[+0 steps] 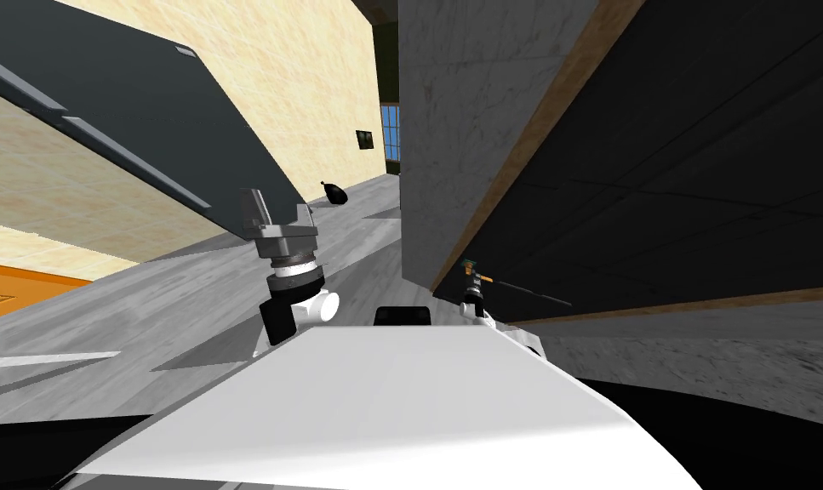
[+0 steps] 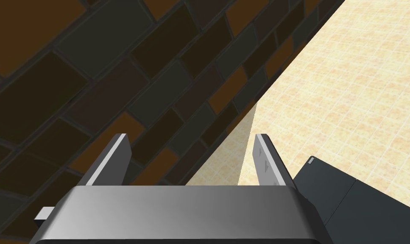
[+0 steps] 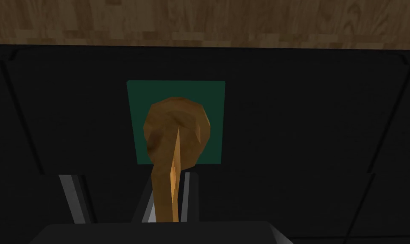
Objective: Pull the door open
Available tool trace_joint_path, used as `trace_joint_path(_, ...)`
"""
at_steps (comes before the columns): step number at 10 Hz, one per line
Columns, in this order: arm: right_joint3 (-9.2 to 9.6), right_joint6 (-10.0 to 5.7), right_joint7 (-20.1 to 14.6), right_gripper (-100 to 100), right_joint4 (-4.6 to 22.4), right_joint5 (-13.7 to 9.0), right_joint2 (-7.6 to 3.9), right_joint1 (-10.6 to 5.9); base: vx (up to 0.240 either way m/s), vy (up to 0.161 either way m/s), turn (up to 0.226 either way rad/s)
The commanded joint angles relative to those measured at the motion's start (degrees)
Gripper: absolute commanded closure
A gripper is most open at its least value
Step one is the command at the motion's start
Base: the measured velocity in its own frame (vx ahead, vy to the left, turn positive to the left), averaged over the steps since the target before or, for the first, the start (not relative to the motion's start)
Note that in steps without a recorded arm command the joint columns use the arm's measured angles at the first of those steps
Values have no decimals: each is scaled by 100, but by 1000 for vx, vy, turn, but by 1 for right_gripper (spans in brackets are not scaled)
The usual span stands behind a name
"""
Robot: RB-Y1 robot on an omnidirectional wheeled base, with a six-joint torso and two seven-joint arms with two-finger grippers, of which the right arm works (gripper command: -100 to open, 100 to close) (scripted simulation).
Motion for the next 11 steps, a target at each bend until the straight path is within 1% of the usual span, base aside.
trace_joint_path(1,76,-34,-97,100,-4,47,-51,32,-114,-39,103)
trace_joint_path(3,146,-65,-186,100,-9,89,-97,62,-210,-31,113)
trace_joint_path(7,432,-193,-550,100,-25,264,-289,183,-228,-29,147)
trace_joint_path(9,530,-237,-674,100,-31,323,-354,224,-231,-69,130)
trace_joint_path(10,582,-260,-740,100,-34,355,-389,246,-236,-7,102)
trace_joint_path(11,559,-227,-692,100,-41,340,-360,222,-107,6,25)
